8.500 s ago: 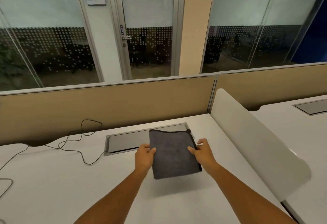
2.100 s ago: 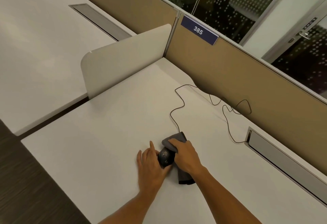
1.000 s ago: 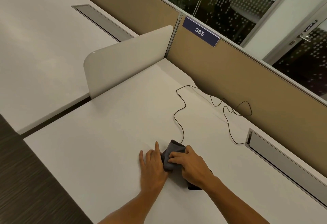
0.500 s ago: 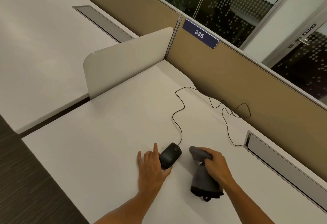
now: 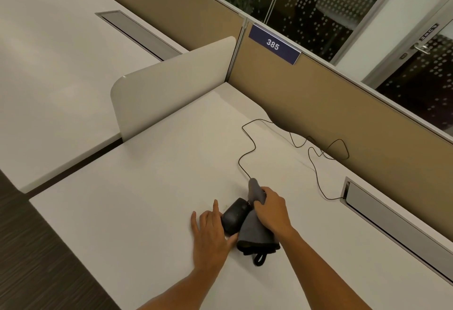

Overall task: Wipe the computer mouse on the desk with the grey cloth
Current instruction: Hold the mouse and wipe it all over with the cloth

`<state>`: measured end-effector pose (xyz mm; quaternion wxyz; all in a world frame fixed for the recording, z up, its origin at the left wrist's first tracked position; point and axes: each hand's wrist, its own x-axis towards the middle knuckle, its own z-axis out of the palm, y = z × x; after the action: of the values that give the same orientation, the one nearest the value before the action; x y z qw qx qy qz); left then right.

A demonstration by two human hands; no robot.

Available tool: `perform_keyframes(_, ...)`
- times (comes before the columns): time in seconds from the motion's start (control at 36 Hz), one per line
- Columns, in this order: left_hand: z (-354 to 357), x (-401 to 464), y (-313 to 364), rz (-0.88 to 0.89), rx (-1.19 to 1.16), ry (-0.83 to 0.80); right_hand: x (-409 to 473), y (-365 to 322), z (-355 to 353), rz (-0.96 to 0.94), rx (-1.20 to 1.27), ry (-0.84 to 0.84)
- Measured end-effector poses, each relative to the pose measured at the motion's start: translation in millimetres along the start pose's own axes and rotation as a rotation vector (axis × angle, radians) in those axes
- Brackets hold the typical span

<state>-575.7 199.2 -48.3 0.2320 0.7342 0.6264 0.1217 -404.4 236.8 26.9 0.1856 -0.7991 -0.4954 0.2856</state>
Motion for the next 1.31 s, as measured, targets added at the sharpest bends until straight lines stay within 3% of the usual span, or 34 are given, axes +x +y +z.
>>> perform_keyframes(0.61,6,0,-1,0.048,-0.064,0.192,-18,6,21,-0.065,0.012,-0.020)
perform_keyframes(1.0,12,1,-4,0.044,-0.092,0.128,-52,-3,22,-0.078,0.148,-0.093)
perform_keyframes(1.19,7,2,0,0.001,-0.095,0.054,-71,-6,22,-0.091,0.153,-0.188)
perform_keyframes(1.31,4,1,1,-0.005,-0.117,0.036,-77,-8,0,-0.010,0.336,-0.318)
